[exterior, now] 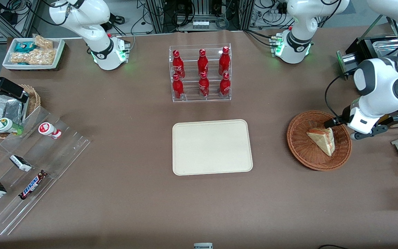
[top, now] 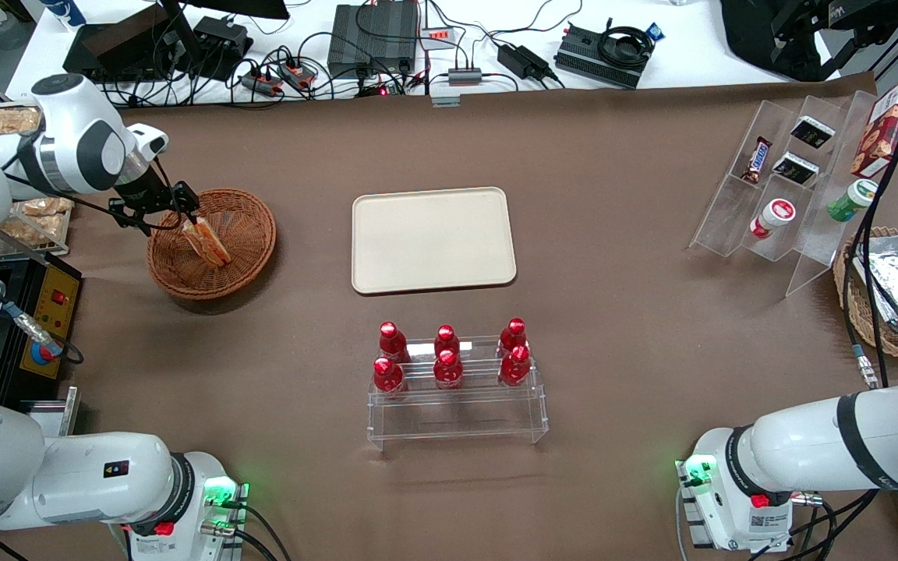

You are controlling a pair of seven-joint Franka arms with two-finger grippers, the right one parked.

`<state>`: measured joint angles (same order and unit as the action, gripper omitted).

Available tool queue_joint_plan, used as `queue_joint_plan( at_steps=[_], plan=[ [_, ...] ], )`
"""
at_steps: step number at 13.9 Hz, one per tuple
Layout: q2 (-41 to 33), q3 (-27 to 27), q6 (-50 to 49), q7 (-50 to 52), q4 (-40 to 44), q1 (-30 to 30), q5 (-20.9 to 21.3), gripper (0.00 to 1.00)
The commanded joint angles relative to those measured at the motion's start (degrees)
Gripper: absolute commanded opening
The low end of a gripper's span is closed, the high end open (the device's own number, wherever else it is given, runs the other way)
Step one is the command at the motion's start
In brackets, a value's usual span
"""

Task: Place sandwich from basket to tray
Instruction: 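Move the open left gripper down over the sandwich in the basket, then close the left gripper on the wrapped sandwich and lift it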

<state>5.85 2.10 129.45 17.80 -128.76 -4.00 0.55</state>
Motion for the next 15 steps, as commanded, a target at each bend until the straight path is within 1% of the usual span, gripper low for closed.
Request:
queue_joint_plan(
  at_steps=[1,2,3,8,9,10,11,12,13,15],
  plan=[
    [3.6,-0.5,5.4,16.2,0.5,-0.4,0.2,1.0],
    [4.9,-0.5,7.7,21.0,0.7,-0.1,0.2,1.0],
    [5.4,-0.5,8.9,23.0,0.9,-0.1,0.2,1.0],
    [8.4,-0.6,9.1,23.6,1.3,0.0,-0.6,1.0],
    [8.8,-0.7,9.1,23.7,1.4,0.0,-0.6,0.94],
    [8.7,-0.8,8.5,24.4,1.4,0.1,-0.7,0.67],
    [8.5,-0.9,7.8,24.7,1.4,0.2,-0.7,0.33],
    [8.1,-0.9,6.0,24.6,1.5,0.3,-0.7,0.1],
    [7.9,-1.5,3.6,24.6,2.8,0.3,-0.7,0.06],
    [8.4,-3.1,-2.2,24.6,7.5,0.3,-0.7,0.06]
  ],
)
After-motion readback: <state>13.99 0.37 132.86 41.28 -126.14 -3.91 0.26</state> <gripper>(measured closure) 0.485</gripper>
